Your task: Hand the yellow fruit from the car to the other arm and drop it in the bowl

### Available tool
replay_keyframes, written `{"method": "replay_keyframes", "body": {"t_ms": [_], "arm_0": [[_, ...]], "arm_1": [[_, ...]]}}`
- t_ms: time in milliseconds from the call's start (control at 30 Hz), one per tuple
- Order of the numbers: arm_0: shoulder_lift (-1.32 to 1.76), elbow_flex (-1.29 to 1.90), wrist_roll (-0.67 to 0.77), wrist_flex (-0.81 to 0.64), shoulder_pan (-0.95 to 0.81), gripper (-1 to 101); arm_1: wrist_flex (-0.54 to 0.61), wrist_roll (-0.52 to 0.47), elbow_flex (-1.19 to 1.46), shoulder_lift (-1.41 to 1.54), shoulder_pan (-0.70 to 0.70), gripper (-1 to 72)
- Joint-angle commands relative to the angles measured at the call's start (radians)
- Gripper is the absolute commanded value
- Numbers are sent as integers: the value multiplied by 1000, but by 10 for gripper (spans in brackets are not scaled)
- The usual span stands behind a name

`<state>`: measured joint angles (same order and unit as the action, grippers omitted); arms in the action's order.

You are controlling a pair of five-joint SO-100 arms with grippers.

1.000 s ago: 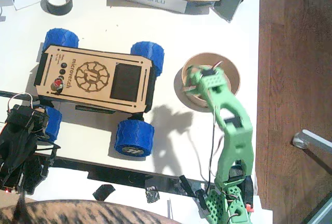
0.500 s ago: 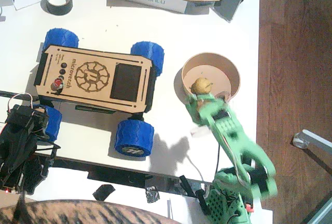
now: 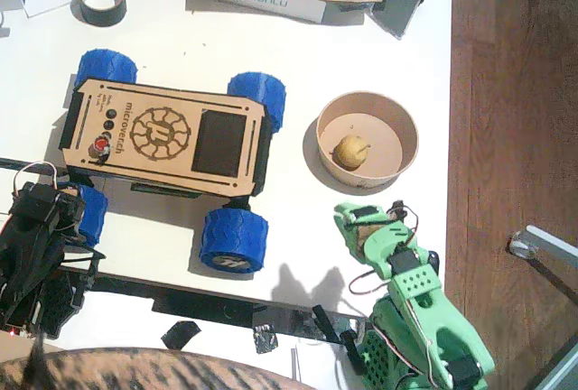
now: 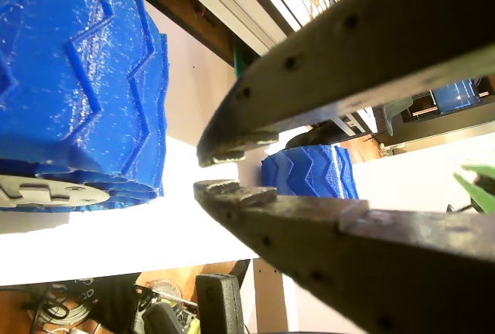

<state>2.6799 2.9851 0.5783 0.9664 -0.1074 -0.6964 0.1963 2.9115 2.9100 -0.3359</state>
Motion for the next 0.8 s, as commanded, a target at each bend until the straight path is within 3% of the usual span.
{"method": "replay_keyframes", "body": {"t_ms": [0,133,200,767], "arm_0": [[8,-5,-9,8,5,18],[6,-5,-9,6,5,23],[6,-5,-9,6,5,24],[6,-5,-9,6,5,32]], "arm_1": [[-44,11,2,54,-2,-1],[-40,-9,83,138,8,-1],[-173,-18,115,339,5,-1],[-190,-31,115,339,14,-1]]}}
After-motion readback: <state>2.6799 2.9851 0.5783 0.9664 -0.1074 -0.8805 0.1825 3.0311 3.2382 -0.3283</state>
